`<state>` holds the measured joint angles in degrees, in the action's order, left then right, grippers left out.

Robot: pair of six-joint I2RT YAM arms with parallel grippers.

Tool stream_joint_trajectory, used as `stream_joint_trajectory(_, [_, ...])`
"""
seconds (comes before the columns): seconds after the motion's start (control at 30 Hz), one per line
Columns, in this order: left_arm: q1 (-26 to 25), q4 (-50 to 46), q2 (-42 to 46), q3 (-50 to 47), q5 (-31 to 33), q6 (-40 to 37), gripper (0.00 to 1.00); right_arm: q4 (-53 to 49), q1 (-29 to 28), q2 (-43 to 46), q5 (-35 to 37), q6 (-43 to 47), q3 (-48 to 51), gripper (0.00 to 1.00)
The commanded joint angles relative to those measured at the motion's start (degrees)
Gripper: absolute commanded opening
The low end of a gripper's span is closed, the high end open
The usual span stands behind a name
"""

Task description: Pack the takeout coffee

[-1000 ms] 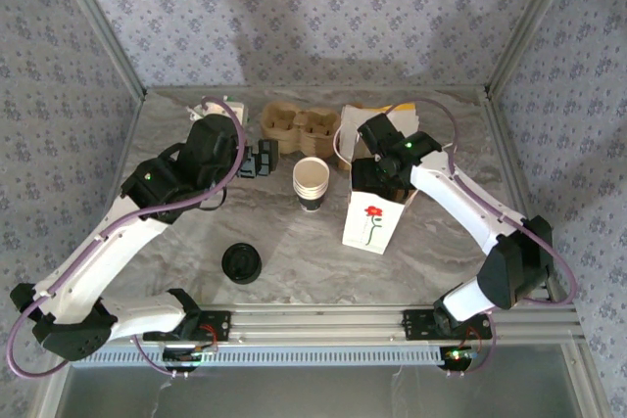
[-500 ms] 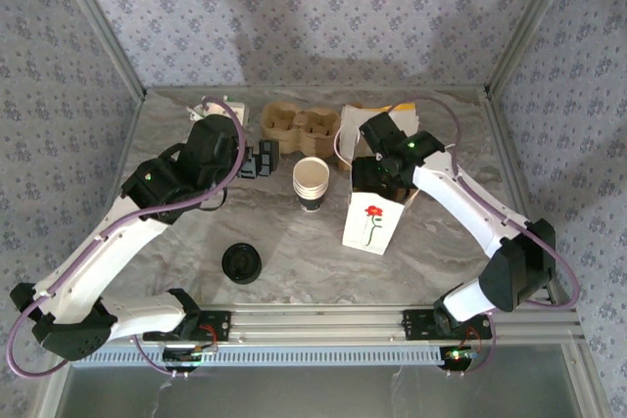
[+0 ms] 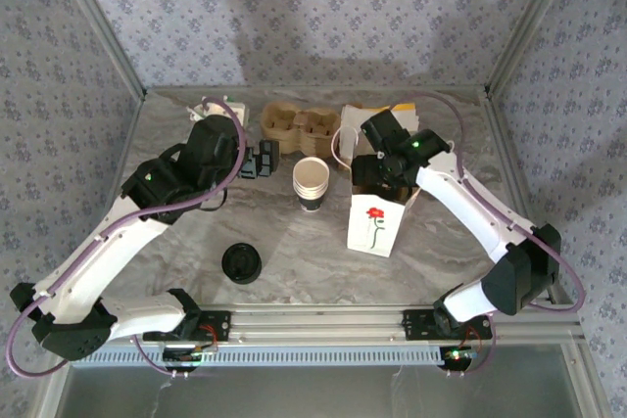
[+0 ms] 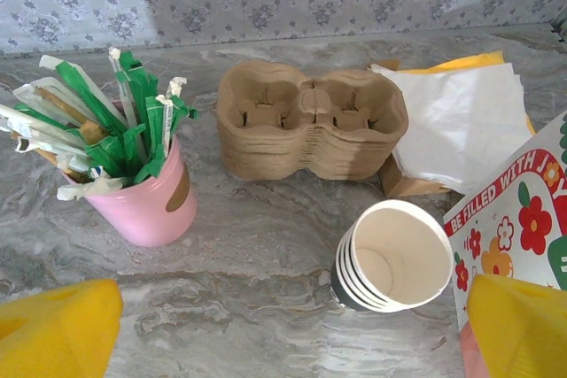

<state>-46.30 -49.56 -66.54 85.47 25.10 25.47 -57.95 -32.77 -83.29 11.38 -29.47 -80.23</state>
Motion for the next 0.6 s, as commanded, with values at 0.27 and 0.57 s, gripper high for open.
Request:
stream_joint_trajectory(0.27, [-0.84,-0.35,-0.32,2.38,1.35,-0.67,1.00,-3.30,-0.85,2.21,2.16,0.73,-4.71,0.97])
stream_joint_trajectory(0.57, [-1.02,-0.31,-0.58,2.77,1.44,-0.77,1.00,-4.65,-0.91,3.03,2.61,0.83,-6.82,0.98])
